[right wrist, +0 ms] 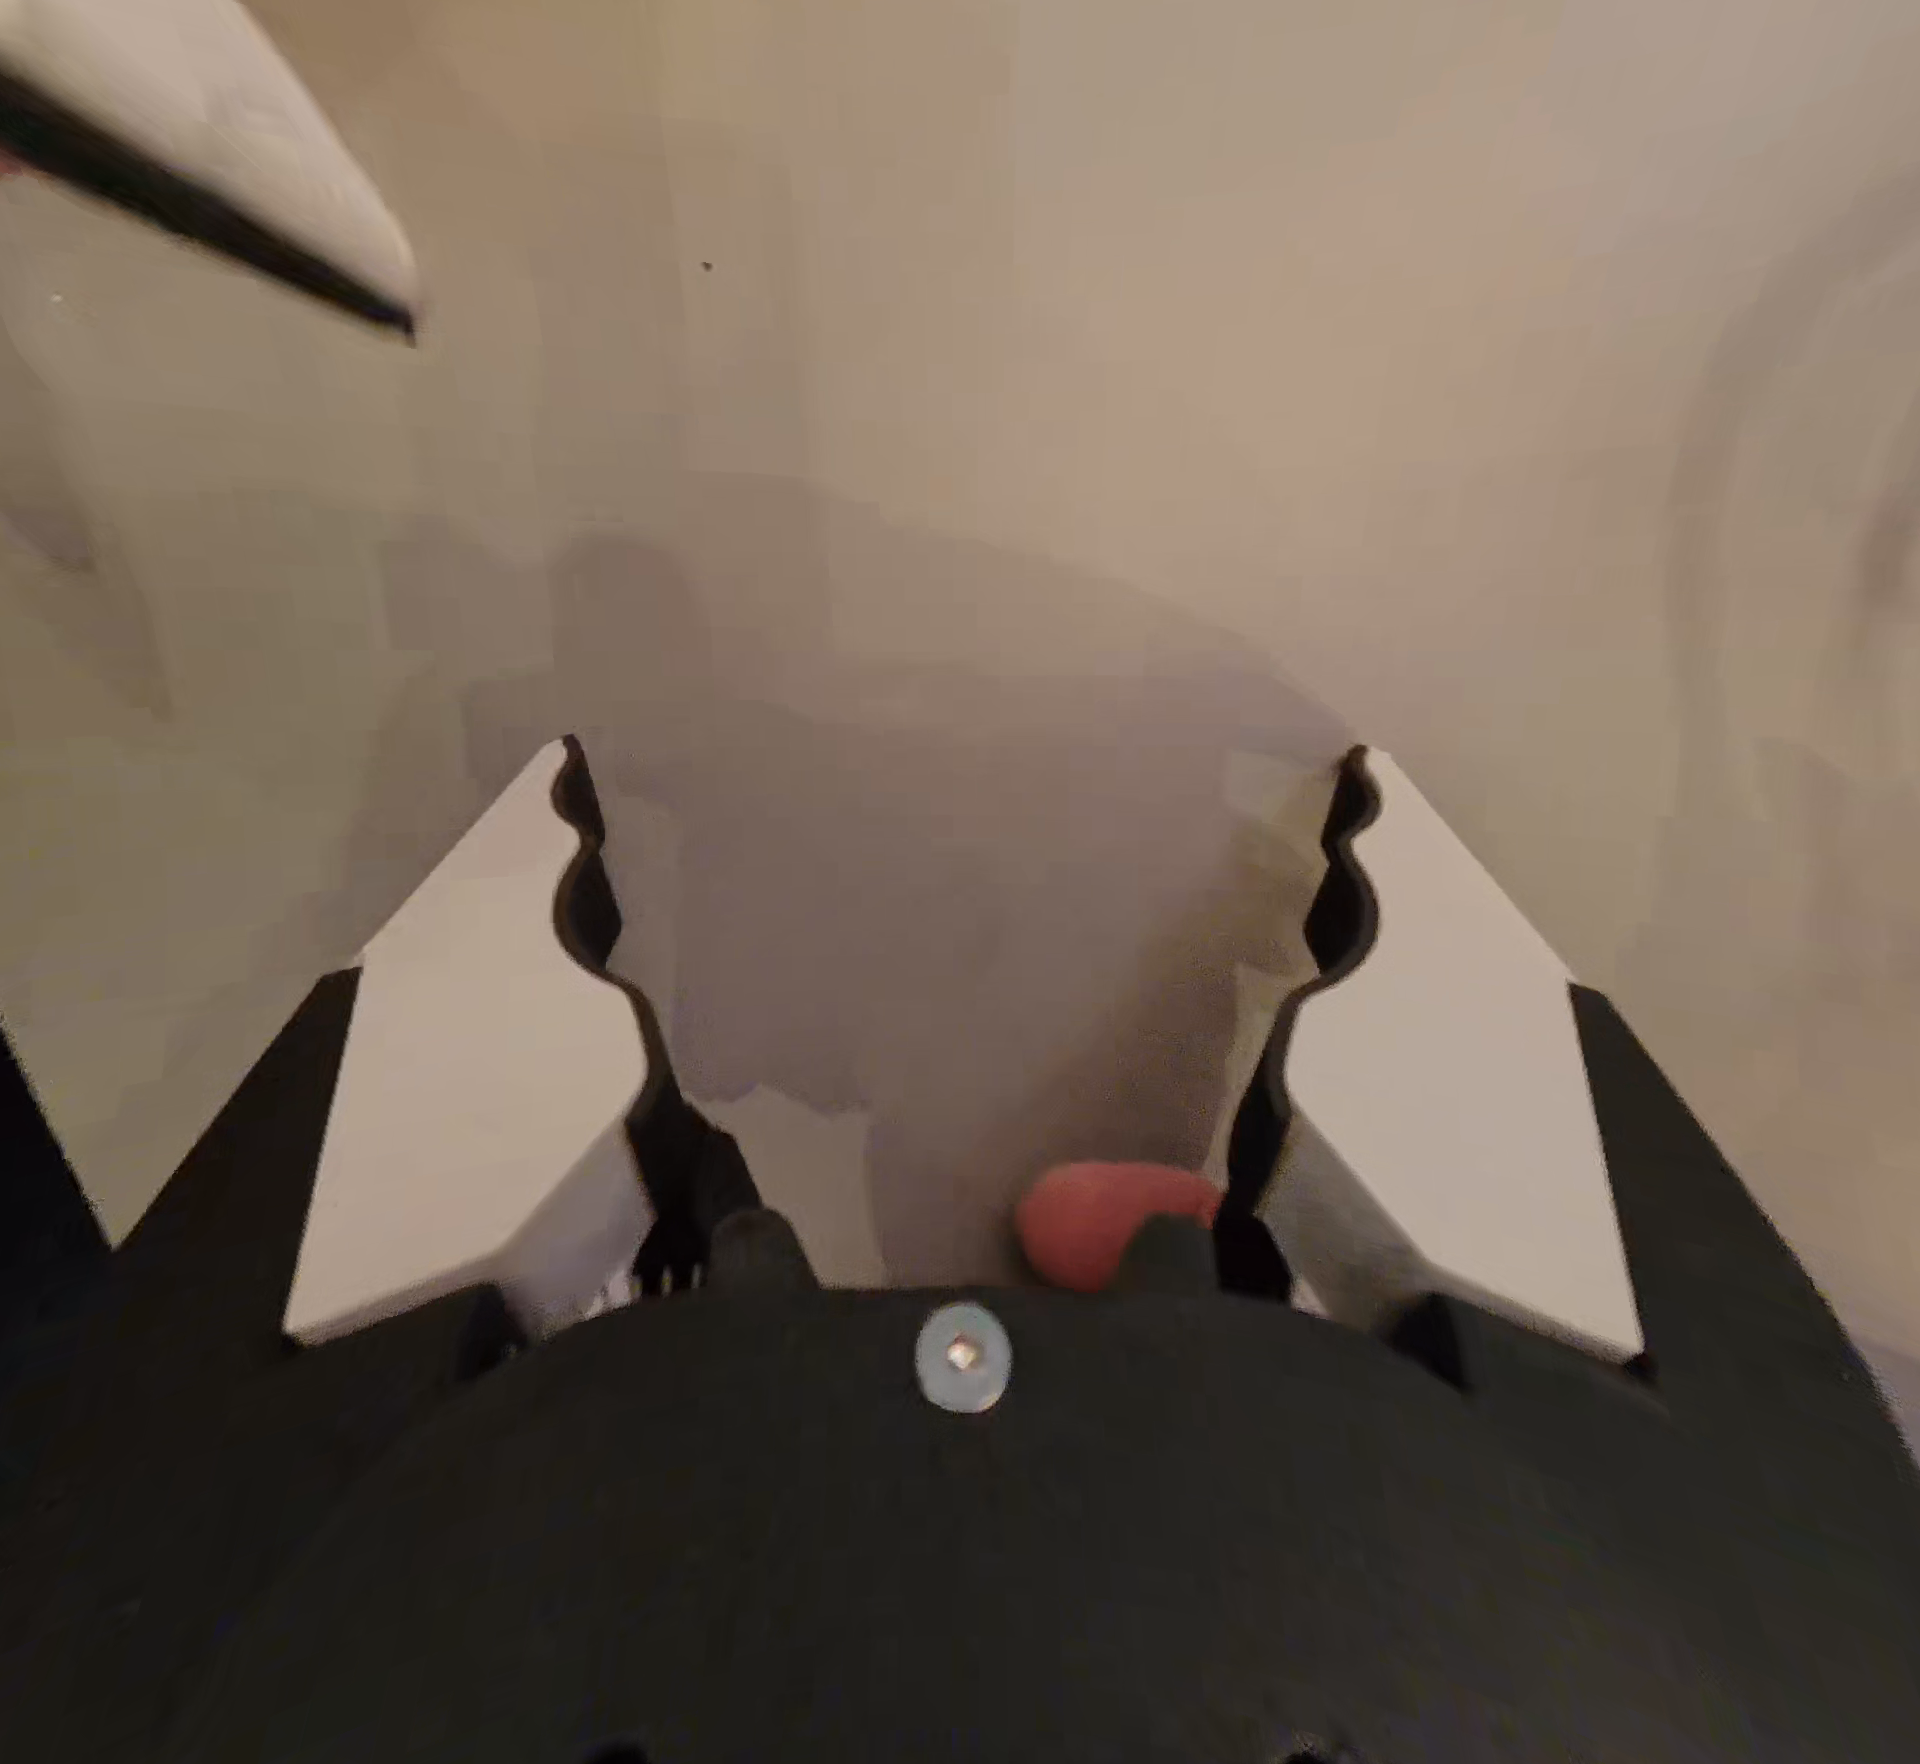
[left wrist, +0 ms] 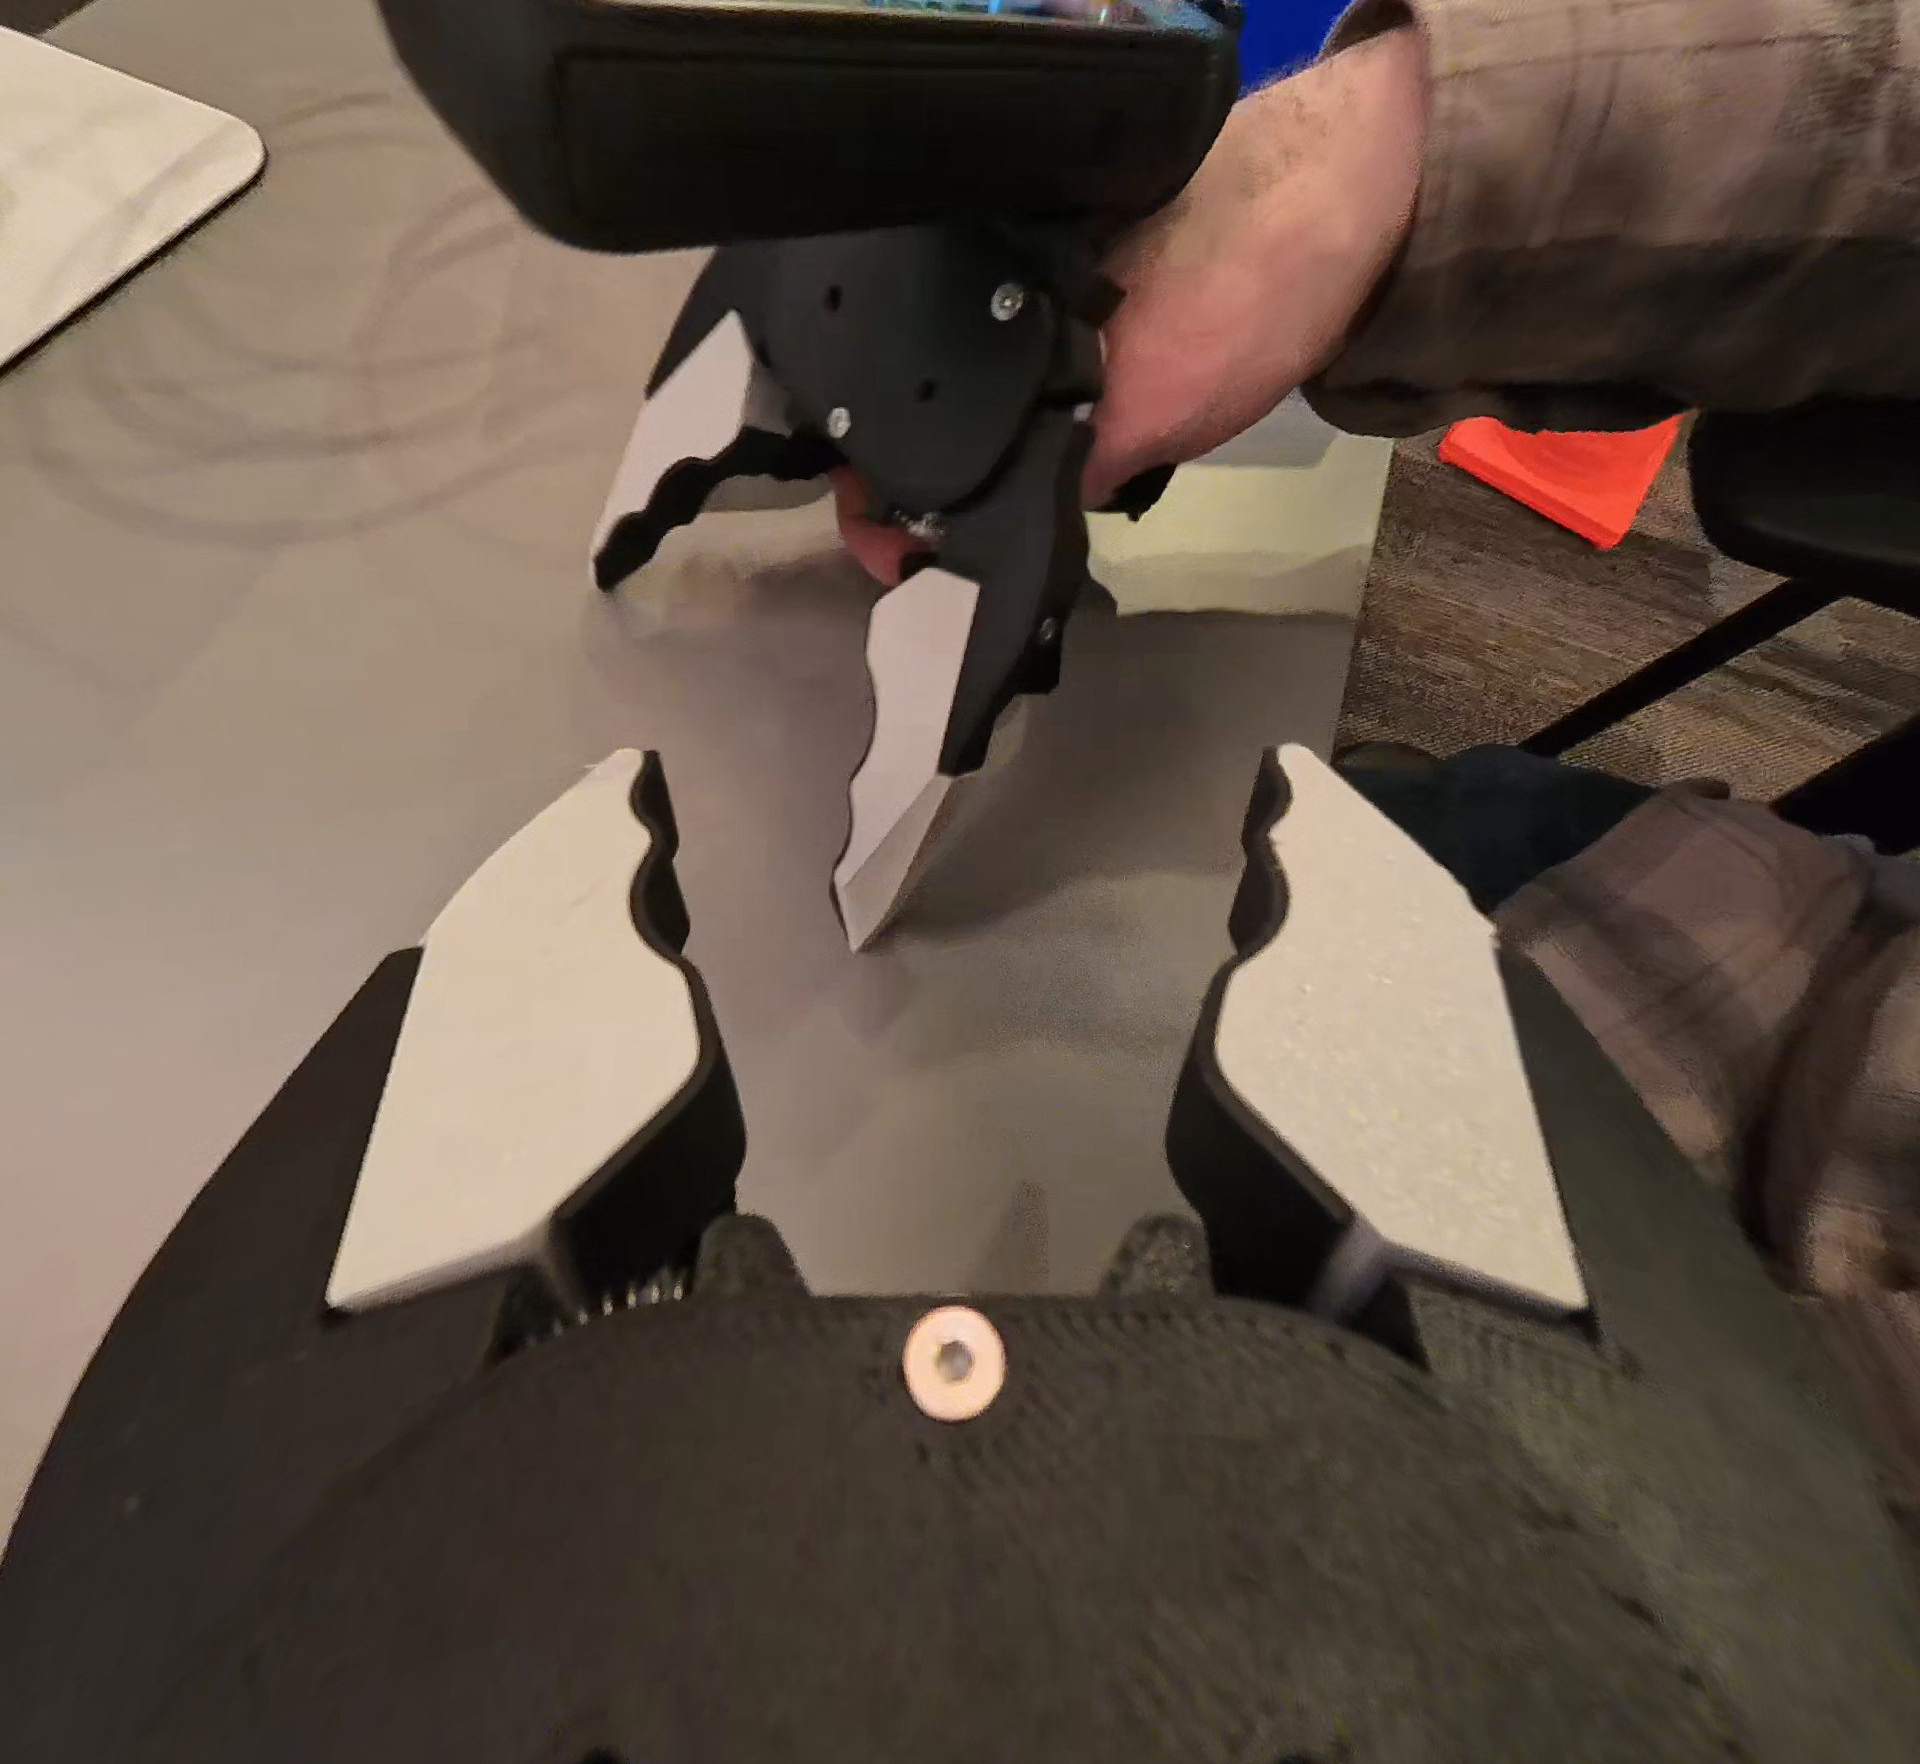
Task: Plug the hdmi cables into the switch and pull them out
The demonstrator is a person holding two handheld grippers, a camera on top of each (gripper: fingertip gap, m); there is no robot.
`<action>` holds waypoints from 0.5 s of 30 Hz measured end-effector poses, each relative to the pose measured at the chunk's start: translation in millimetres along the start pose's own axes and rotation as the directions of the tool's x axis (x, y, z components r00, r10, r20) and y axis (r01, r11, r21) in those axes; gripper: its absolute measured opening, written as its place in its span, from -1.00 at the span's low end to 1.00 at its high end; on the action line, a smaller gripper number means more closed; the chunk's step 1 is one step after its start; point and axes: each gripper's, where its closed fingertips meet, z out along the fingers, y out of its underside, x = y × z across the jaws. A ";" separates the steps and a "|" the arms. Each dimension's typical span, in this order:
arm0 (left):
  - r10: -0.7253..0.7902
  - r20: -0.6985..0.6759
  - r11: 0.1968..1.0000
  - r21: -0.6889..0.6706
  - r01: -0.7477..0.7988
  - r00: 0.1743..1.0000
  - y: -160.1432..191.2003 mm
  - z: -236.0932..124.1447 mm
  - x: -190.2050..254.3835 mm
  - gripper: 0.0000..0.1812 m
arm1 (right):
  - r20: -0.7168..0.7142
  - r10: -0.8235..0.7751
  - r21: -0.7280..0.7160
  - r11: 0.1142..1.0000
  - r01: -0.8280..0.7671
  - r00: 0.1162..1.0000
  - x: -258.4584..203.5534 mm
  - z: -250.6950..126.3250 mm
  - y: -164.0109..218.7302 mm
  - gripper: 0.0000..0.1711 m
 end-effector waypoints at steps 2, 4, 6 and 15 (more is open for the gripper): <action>0.014 0.018 1.000 -0.020 -0.014 1.000 3.4 8.5 -3.4 0.14 | -0.017 0.010 -0.011 1.000 -0.010 1.000 0.7 5.0 -1.5 0.71; 0.027 0.036 0.999 -0.030 -0.026 0.999 4.1 17.0 -8.3 0.13 | -0.025 0.019 0.007 1.000 -0.019 1.000 0.2 9.5 -4.2 0.87; 0.039 0.046 0.998 -0.054 -0.036 0.998 7.3 27.8 -14.2 0.14 | -0.031 0.026 -0.001 1.000 -0.026 0.999 1.0 10.2 -5.0 0.87; -0.024 -0.107 0.999 -0.040 0.019 0.994 7.9 76.3 -3.0 -0.16 | -0.043 0.035 0.061 0.998 -0.032 0.998 2.1 10.8 -7.9 0.87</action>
